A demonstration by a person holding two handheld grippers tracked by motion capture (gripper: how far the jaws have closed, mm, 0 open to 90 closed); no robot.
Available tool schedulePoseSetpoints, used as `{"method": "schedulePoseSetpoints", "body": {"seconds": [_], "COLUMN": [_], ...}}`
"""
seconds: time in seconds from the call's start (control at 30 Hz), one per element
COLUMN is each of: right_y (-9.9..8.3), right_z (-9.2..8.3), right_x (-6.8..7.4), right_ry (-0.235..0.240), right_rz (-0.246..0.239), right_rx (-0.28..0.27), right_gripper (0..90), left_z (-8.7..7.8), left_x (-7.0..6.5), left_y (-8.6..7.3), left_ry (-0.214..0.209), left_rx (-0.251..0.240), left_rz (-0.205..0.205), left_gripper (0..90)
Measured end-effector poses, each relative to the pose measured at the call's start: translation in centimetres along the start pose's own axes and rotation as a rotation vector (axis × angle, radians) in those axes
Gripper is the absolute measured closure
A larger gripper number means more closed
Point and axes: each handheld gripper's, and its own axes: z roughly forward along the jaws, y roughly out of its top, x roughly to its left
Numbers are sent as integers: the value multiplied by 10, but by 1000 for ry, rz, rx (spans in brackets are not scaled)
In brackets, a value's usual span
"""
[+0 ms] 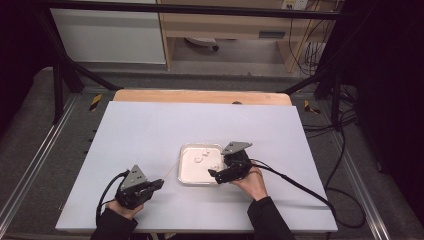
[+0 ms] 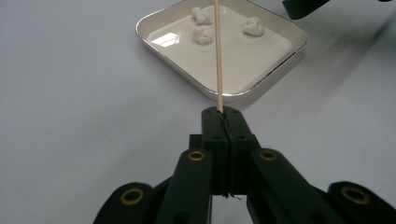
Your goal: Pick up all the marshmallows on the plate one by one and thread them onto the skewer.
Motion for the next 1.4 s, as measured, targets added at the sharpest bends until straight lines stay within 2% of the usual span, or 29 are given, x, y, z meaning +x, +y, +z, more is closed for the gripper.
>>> {"method": "schedulePoseSetpoints", "body": {"seconds": [0.43,0.77,1.2,1.4], "right_y": [-6,-7,-7,0], "right_z": [26,29,27,13], "right_x": [-5,-6,-8,-8], "right_ry": [-6,6,39,67], "right_rz": [-28,-42,-18,-4], "right_rx": [57,90,97,31], "right_gripper": [424,617,693,696], "left_z": [2,4,4,4], "left_x": [0,-2,-4,-6], "left_y": [0,1,1,1], "left_ry": [-5,-11,-10,-17], "left_rx": [3,6,-9,-19], "left_rz": [-1,4,7,2], "left_gripper": [885,885,885,885]}}
